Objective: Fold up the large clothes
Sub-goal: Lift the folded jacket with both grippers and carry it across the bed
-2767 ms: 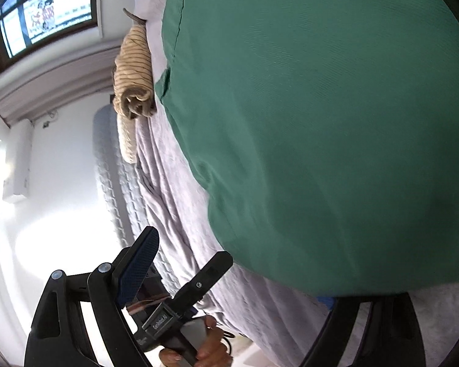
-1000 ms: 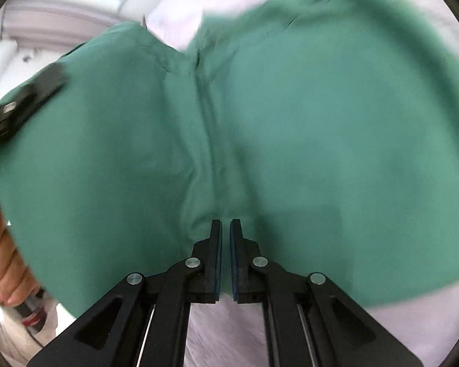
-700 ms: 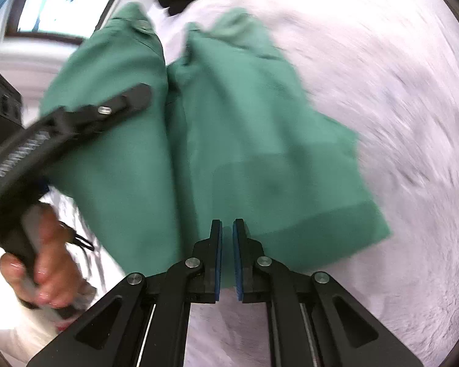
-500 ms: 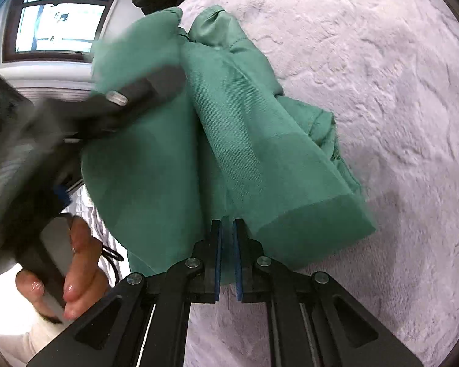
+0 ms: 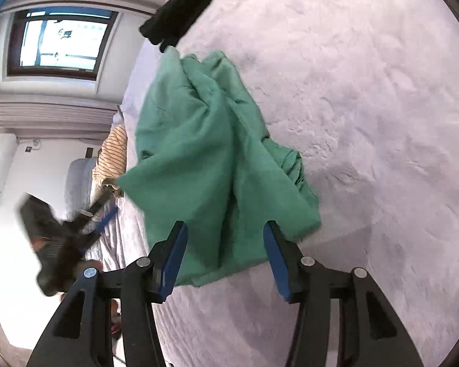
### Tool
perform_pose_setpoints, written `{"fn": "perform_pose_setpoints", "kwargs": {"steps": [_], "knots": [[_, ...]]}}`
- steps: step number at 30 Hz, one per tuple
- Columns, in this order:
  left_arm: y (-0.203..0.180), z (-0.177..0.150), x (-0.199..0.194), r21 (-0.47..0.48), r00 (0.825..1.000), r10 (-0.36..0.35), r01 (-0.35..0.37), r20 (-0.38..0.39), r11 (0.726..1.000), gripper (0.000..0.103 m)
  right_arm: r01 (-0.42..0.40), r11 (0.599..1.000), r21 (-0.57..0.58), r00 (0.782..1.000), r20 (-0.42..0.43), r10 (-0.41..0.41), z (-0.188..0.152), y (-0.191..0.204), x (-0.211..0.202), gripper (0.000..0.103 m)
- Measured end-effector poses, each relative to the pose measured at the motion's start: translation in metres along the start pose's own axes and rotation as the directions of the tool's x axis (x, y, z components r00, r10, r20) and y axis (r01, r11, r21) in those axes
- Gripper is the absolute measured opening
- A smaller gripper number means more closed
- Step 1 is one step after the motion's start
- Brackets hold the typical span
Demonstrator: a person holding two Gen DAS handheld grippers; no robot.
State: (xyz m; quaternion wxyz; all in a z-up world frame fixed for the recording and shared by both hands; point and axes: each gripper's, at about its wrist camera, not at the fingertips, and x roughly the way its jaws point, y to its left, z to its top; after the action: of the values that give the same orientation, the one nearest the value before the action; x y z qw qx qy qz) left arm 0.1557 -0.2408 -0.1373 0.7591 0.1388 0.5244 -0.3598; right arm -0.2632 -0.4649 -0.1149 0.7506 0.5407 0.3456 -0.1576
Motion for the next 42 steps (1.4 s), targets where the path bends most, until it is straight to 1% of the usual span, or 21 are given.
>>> {"fn": "perform_pose_setpoints", "kwargs": {"steps": [2,4,7,10,11,13,14,17,19,20,21,23,25,28,31,33,34,37,38,39,42], "knots": [[0.018,-0.015,0.007,-0.051,0.998,0.043,-0.045,-0.046,0.998,0.102,0.045,0.996,-0.076,0.999,0.013,-0.045,0.002,0.022,-0.006,0.057],[0.028,-0.032,0.009,-0.087,0.994,0.069,-0.076,-0.079,0.993,0.102,0.112,0.976,-0.189,0.993,0.066,-0.101,0.003,0.051,-0.012,0.057],[0.029,-0.046,0.01,-0.113,0.993,0.066,-0.077,-0.099,0.991,0.102,0.154,0.913,-0.379,0.987,0.108,-0.122,0.016,0.099,-0.014,0.057],[0.027,-0.057,0.003,-0.101,0.994,0.055,-0.065,-0.099,0.993,0.102,0.2,0.827,-0.526,0.978,0.054,-0.202,0.019,0.128,0.006,0.061],[0.024,-0.059,-0.002,-0.09,0.994,0.052,-0.061,-0.096,0.994,0.102,0.228,0.795,-0.562,0.966,0.026,-0.258,0.023,0.131,0.019,0.061],[0.014,-0.072,-0.009,-0.024,0.994,0.054,-0.057,-0.099,0.998,0.102,0.27,0.761,-0.589,0.943,0.0,-0.334,0.024,0.128,0.031,0.061],[0.007,-0.078,-0.011,0.006,0.993,0.056,-0.056,-0.106,0.998,0.102,0.272,0.757,-0.594,0.936,-0.021,-0.352,0.021,0.123,0.033,0.061],[-0.009,-0.098,-0.01,0.092,0.988,0.051,-0.038,-0.144,0.995,0.102,0.283,0.745,-0.604,0.924,-0.037,-0.381,0.013,0.116,0.035,0.052],[-0.023,-0.107,-0.002,0.149,0.981,0.102,-0.077,-0.164,0.986,0.102,0.284,0.728,-0.624,0.92,-0.037,-0.39,0.009,0.112,0.033,0.043],[-0.028,-0.108,0.002,0.148,0.982,0.106,-0.083,-0.157,0.985,0.102,0.279,0.717,-0.639,0.915,-0.05,-0.401,0.007,0.111,0.035,0.026],[-0.033,-0.106,0.006,0.131,0.984,0.111,-0.092,-0.142,0.987,0.102,0.277,0.712,-0.645,0.91,-0.062,-0.41,0.01,0.122,0.051,0.006],[-0.033,-0.098,0.009,0.089,0.98,0.178,-0.17,-0.089,0.981,0.102,0.264,0.712,-0.651,0.911,-0.074,-0.405,0.009,0.126,0.049,0.006],[-0.021,-0.095,0.006,0.028,0.981,0.182,-0.181,-0.069,0.983,0.102,0.266,0.712,-0.65,0.916,-0.061,-0.398,0.013,0.137,0.046,0.006],[-0.004,-0.103,0.004,-0.006,0.981,0.175,-0.176,-0.081,0.984,0.102,0.312,0.771,-0.556,0.907,-0.069,-0.416,0.021,0.108,0.031,0.006],[0.005,-0.11,0.008,-0.03,0.985,0.14,-0.144,-0.105,0.989,0.102,0.295,0.869,-0.398,0.905,-0.177,-0.388,0.02,0.05,0.04,0.006],[0.003,-0.113,0.011,-0.016,0.984,0.137,-0.14,-0.111,0.99,0.102,0.297,0.878,-0.376,0.903,-0.189,-0.387,0.013,0.026,0.051,0.006],[0.001,-0.114,0.011,-0.001,0.983,0.145,-0.146,-0.114,0.989,0.102,0.295,0.883,-0.364,0.907,-0.183,-0.379,0.011,0.021,0.053,0.006],[0.005,-0.119,0.003,0.009,0.981,0.136,-0.136,-0.138,0.991,0.102,0.253,0.933,-0.257,0.937,-0.174,-0.302,0.015,0.011,0.037,0.005],[0.006,-0.121,0.0,0.008,0.98,0.132,-0.132,-0.146,0.991,0.102,0.242,0.942,-0.231,0.944,-0.17,-0.284,0.016,0.009,0.028,0.008],[0.011,-0.122,-0.007,0.002,0.979,0.129,-0.13,-0.155,0.991,0.102,0.234,0.948,-0.214,0.949,-0.162,-0.271,0.017,0.008,0.02,0.015],[0.021,-0.116,-0.027,-0.033,0.983,0.111,-0.117,-0.148,0.993,0.102,0.212,0.955,-0.207,0.969,-0.085,-0.233,0.025,0.016,-0.015,0.027]]}}
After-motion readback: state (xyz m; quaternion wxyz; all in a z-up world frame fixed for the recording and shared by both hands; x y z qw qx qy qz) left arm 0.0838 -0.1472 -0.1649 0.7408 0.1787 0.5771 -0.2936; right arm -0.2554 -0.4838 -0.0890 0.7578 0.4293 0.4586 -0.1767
